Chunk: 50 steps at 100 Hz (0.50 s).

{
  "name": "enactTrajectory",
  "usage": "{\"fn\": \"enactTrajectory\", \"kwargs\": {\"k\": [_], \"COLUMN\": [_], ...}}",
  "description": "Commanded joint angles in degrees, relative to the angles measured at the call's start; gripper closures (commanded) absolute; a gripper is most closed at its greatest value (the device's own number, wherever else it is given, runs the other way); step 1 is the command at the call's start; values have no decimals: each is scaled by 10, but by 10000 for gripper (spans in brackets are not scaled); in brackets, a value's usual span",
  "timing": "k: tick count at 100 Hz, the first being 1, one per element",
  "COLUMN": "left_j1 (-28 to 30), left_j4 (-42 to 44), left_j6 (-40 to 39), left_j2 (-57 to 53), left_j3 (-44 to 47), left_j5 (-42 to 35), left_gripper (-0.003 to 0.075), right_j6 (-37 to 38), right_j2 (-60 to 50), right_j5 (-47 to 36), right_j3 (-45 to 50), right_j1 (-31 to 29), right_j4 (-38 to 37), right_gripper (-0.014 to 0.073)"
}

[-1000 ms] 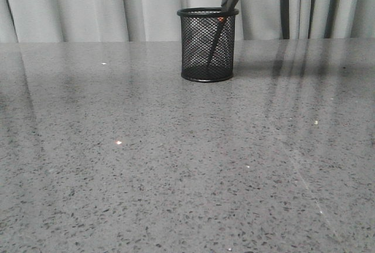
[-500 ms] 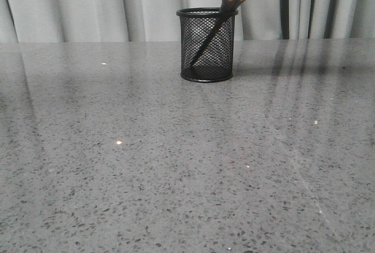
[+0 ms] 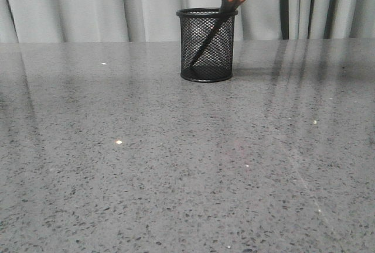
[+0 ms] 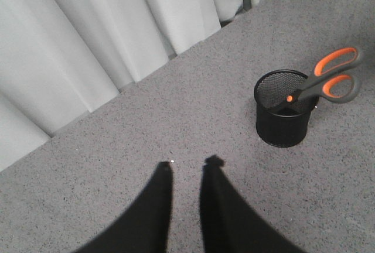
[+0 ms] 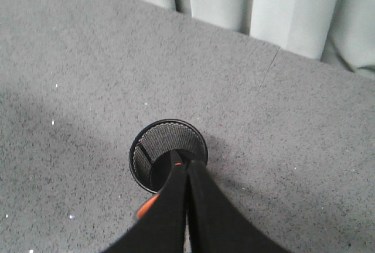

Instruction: Put scissors into bucket

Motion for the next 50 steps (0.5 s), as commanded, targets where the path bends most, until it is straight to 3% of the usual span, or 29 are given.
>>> {"fn": "enactTrajectory", "kwargs": {"k": [1, 12, 22, 34, 50], "left_j1": [1, 1, 1, 1, 1], "left_j4": [-18, -22, -22, -32, -101], "left_j6": [-1, -1, -1, 9, 84], "left_j2": [-23, -46, -91, -161, -267], "left_j3": [-4, 46, 124, 262, 469], "left_j5": [-35, -79, -172, -302, -452], "left_gripper": [740, 740, 740, 740, 740], "right_j6": [0, 0, 0, 0, 0], "right_j2": [-83, -169, -245, -339, -456], "right_j5": [-123, -234, -336, -428, -508], "right_j3": [77, 213, 351, 492, 654], "right_j1": [-3, -3, -3, -3, -3], "right_j4": [9, 9, 9, 9, 9], "right_gripper": [650, 650, 650, 650, 650]}}
